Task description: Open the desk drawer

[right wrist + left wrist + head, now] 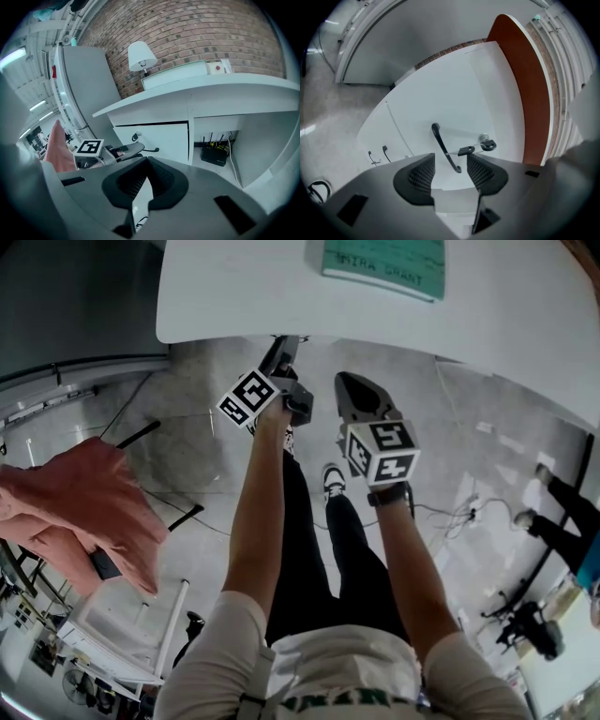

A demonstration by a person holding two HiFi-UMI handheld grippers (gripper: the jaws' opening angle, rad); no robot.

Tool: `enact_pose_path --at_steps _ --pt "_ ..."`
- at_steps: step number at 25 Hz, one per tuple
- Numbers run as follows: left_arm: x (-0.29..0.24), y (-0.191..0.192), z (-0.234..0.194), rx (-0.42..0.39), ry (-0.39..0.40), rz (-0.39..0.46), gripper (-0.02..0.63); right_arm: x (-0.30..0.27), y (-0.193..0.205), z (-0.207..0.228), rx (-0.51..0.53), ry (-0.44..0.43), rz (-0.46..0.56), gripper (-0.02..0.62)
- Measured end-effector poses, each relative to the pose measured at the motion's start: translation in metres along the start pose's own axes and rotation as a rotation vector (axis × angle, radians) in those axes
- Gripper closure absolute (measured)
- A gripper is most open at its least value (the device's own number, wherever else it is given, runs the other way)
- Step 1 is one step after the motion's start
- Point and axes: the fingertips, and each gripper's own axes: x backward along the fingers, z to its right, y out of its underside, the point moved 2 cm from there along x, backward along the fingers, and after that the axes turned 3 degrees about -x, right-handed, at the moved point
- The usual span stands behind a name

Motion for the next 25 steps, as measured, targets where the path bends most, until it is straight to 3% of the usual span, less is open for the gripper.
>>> enact_pose_path --at_steps 8,9,13,25 --pt "-0.015 -0.008 -0.002 0.168 0.076 0.045 0.471 -0.003 -0.007 -0.002 -0.142 -0.017 0.024 0.592" --pt "-0.015 -0.006 -0.005 0.198 0.077 0.046 0.565 -0.004 -0.009 -0.002 -0.149 -0.021 0.026 0.592" --pt "-0.015 -0.004 -0.008 0.315 0.135 0.083 0.58 -0.003 -0.017 -0.007 -0.195 -0.046 0.039 0.592" --pt "-0.014 -0.003 -0.01 0.364 0.136 0.097 0.588 -0.003 -0.007 -0.005 -0.221 -0.033 0.035 0.593"
